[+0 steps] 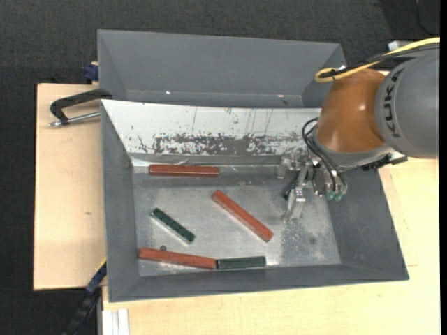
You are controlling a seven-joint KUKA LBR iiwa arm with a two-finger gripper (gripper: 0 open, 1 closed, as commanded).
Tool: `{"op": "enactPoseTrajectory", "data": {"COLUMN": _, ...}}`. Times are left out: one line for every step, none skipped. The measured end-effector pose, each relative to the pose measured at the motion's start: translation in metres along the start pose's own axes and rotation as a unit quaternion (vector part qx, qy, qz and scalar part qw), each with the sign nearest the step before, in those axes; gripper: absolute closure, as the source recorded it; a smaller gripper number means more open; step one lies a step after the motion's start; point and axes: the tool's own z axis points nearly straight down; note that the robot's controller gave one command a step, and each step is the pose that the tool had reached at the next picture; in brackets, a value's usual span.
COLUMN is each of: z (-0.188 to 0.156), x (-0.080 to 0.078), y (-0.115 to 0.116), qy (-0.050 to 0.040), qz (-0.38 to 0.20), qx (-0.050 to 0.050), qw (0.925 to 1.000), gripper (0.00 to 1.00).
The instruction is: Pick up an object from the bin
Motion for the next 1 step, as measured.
{"op": "enactPoseTrajectory", "data": {"z": 0.0275, "x": 0.0177, "y": 0.0037, "qy": 0.0052, "qz": 0.052, "qx": 0.000, "qw": 0.9986, "gripper": 0.00}}
